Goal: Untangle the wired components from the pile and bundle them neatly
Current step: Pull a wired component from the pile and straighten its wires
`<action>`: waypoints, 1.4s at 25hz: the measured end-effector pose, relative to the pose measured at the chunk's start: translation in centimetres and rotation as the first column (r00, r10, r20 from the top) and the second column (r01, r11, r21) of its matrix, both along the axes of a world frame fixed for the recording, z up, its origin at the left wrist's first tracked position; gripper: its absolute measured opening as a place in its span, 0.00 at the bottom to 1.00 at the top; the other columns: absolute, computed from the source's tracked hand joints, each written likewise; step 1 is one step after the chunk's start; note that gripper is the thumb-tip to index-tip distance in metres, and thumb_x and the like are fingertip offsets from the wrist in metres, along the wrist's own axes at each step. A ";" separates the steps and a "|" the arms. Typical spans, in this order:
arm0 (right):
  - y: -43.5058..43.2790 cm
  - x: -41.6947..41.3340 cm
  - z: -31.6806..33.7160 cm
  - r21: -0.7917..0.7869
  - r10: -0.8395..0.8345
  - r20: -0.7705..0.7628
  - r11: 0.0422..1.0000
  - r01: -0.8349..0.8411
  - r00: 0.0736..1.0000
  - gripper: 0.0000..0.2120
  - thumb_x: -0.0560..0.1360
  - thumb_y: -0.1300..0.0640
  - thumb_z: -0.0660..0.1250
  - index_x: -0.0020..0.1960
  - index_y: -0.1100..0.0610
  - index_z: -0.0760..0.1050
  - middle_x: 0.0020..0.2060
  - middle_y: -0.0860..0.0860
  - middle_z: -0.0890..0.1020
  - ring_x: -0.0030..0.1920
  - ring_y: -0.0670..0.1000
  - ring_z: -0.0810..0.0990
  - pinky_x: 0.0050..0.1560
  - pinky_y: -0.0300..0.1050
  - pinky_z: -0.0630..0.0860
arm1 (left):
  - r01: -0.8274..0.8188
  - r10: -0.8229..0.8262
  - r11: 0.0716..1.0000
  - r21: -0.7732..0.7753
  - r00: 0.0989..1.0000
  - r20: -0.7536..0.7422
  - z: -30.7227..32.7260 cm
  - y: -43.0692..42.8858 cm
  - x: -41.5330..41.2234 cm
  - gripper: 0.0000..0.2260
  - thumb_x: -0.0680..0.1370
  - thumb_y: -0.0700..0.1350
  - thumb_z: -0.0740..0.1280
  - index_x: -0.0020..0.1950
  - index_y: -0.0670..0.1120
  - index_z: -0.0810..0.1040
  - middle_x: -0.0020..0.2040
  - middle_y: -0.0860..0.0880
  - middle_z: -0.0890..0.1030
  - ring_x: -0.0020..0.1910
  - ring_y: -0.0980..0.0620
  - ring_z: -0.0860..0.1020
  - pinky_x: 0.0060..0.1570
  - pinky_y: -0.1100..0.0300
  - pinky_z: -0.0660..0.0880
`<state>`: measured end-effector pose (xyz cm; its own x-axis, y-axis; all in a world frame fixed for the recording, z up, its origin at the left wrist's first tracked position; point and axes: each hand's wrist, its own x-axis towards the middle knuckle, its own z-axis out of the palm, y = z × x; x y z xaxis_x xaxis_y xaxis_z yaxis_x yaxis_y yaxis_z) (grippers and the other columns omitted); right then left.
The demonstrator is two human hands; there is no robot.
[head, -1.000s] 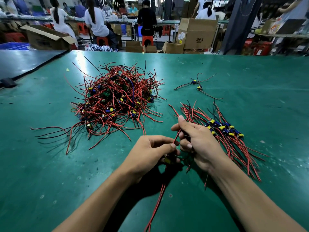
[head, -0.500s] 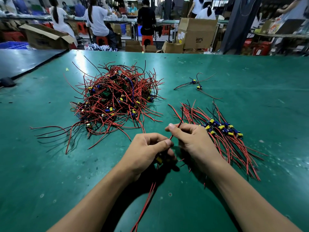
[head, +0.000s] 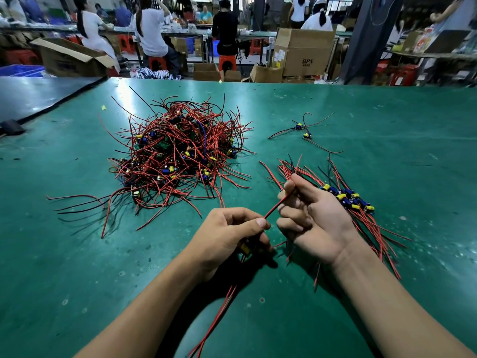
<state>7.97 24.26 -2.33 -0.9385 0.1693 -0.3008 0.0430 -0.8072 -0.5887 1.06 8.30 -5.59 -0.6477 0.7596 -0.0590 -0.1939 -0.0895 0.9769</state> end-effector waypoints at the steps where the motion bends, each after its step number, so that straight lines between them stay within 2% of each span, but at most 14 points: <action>1: -0.1 0.0 -0.1 0.014 -0.003 -0.006 1.000 0.003 1.000 0.17 0.76 0.48 0.64 0.35 0.57 0.80 0.31 0.46 0.61 0.20 0.44 0.51 0.20 0.36 0.53 | 0.002 -0.002 1.000 0.004 1.000 0.013 0.0 0.0 0.0 0.04 0.76 0.37 0.68 0.44 0.36 0.80 0.33 0.42 0.82 0.30 0.49 0.81 0.30 0.65 0.74; 5: -0.7 -0.4 -0.9 0.280 -0.086 -0.023 0.956 0.089 0.996 0.21 0.75 0.39 0.64 0.42 0.56 0.84 0.27 0.46 0.64 0.19 0.42 0.56 0.20 0.34 0.54 | -0.003 0.003 1.000 -0.004 0.999 0.039 0.0 0.0 -0.1 0.05 0.77 0.37 0.67 0.45 0.38 0.82 0.33 0.41 0.81 0.32 0.45 0.82 0.32 0.62 0.76; 8: -1.8 -0.5 -2.0 0.560 -0.055 -0.012 0.827 0.052 0.998 0.24 0.68 0.36 0.70 0.47 0.56 0.84 0.25 0.48 0.69 0.19 0.44 0.64 0.21 0.35 0.61 | -0.015 0.015 1.000 0.012 0.998 0.063 -0.1 0.1 0.0 0.04 0.77 0.36 0.68 0.46 0.37 0.82 0.32 0.41 0.80 0.30 0.45 0.81 0.31 0.62 0.76; 12: -2.5 -0.2 -2.9 0.752 -0.003 -0.012 0.659 0.011 1.000 0.21 0.73 0.39 0.70 0.48 0.58 0.83 0.30 0.56 0.82 0.26 0.52 0.79 0.26 0.42 0.75 | 0.022 -0.025 0.999 0.045 0.997 0.073 -0.1 -0.1 -0.1 0.05 0.75 0.38 0.68 0.44 0.38 0.82 0.32 0.41 0.80 0.31 0.45 0.81 0.32 0.60 0.77; 14: -2.0 -0.1 -2.8 0.840 -0.031 -0.019 0.541 0.033 0.999 0.25 0.74 0.36 0.66 0.46 0.58 0.83 0.30 0.56 0.83 0.28 0.55 0.81 0.29 0.45 0.77 | 0.034 -0.042 0.997 0.069 0.992 0.119 0.0 -0.2 -0.3 0.05 0.73 0.40 0.69 0.42 0.39 0.83 0.32 0.41 0.79 0.31 0.44 0.80 0.34 0.59 0.78; 18: -0.4 0.0 -2.3 0.985 -0.218 -0.114 0.105 0.140 0.969 0.28 0.78 0.38 0.61 0.41 0.61 0.83 0.22 0.35 0.75 0.26 0.38 0.71 0.31 0.35 0.65 | 0.057 -0.062 0.997 0.052 0.993 0.101 0.0 -0.3 -0.4 0.06 0.72 0.41 0.69 0.43 0.39 0.83 0.32 0.42 0.79 0.32 0.45 0.80 0.35 0.59 0.77; 21: 0.5 0.1 -2.2 0.984 -0.290 -0.159 0.030 0.175 0.944 0.27 0.80 0.40 0.60 0.40 0.60 0.84 0.21 0.39 0.74 0.25 0.39 0.68 0.29 0.34 0.62 | 0.059 -0.064 0.997 0.051 0.993 0.097 0.1 -0.4 -0.5 0.07 0.72 0.41 0.69 0.44 0.37 0.82 0.32 0.42 0.79 0.32 0.45 0.80 0.35 0.61 0.77; 22: 0.4 0.0 -2.2 0.983 -0.305 -0.144 0.068 0.172 0.941 0.27 0.80 0.39 0.60 0.41 0.59 0.84 0.22 0.43 0.74 0.25 0.41 0.67 0.29 0.36 0.62 | 0.057 -0.062 0.997 0.049 0.993 0.097 0.1 -0.3 -0.5 0.07 0.72 0.41 0.69 0.44 0.38 0.82 0.32 0.42 0.79 0.32 0.45 0.80 0.35 0.61 0.77; 23: 0.1 -0.2 -2.2 0.965 -0.316 -0.112 0.190 0.179 0.942 0.27 0.80 0.39 0.59 0.42 0.59 0.84 0.21 0.46 0.71 0.24 0.43 0.65 0.28 0.38 0.63 | 0.055 -0.059 0.997 0.046 0.993 0.098 0.1 -0.3 -0.5 0.07 0.72 0.41 0.70 0.44 0.38 0.82 0.32 0.42 0.79 0.32 0.45 0.80 0.36 0.60 0.77; 25: -0.5 -0.7 -1.9 0.773 -0.291 -0.017 0.602 0.197 0.957 0.28 0.82 0.40 0.56 0.42 0.60 0.84 0.24 0.47 0.64 0.21 0.46 0.59 0.23 0.36 0.59 | 0.060 -0.063 0.997 0.042 0.993 0.096 0.1 -0.3 -0.6 0.07 0.72 0.41 0.70 0.44 0.38 0.83 0.32 0.42 0.79 0.32 0.45 0.80 0.37 0.60 0.77; 27: -0.6 -0.9 -1.3 0.475 -0.185 0.034 0.868 0.147 0.982 0.31 0.83 0.40 0.53 0.41 0.59 0.86 0.26 0.47 0.60 0.19 0.44 0.55 0.20 0.35 0.55 | 0.067 -0.071 0.997 0.043 0.993 0.096 0.1 -0.4 -0.7 0.06 0.72 0.41 0.69 0.44 0.39 0.83 0.32 0.42 0.79 0.33 0.45 0.80 0.38 0.59 0.76; 29: -0.2 -0.7 -0.9 0.268 -0.098 0.020 0.959 0.089 0.995 0.31 0.84 0.42 0.52 0.42 0.59 0.87 0.29 0.48 0.56 0.18 0.43 0.55 0.19 0.35 0.53 | 0.071 -0.074 0.997 0.038 0.993 0.096 0.0 -0.4 -0.8 0.07 0.72 0.42 0.70 0.44 0.39 0.83 0.32 0.42 0.79 0.34 0.44 0.80 0.39 0.58 0.76; 31: 0.1 -0.5 -0.7 0.158 -0.047 0.011 0.986 0.045 0.999 0.30 0.84 0.43 0.52 0.44 0.59 0.87 0.29 0.47 0.55 0.18 0.43 0.55 0.20 0.35 0.52 | 0.073 -0.076 0.997 0.026 0.993 0.093 0.0 -0.4 -0.9 0.07 0.72 0.42 0.70 0.45 0.39 0.83 0.33 0.42 0.80 0.34 0.44 0.80 0.39 0.59 0.76; 35: -0.2 -0.5 -1.0 0.255 -0.053 0.037 0.966 0.042 0.998 0.30 0.81 0.36 0.52 0.56 0.58 0.83 0.28 0.47 0.60 0.19 0.42 0.55 0.19 0.34 0.54 | 0.015 -0.016 1.000 0.007 0.988 0.157 0.2 -0.1 -0.7 0.07 0.72 0.43 0.70 0.45 0.40 0.84 0.34 0.41 0.80 0.30 0.45 0.80 0.30 0.61 0.76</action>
<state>7.43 24.03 -3.31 -0.9145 0.2897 -0.2824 0.0381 -0.6332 -0.7730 0.40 8.24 -5.36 -0.6187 0.7703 -0.1546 -0.3461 -0.0906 0.9338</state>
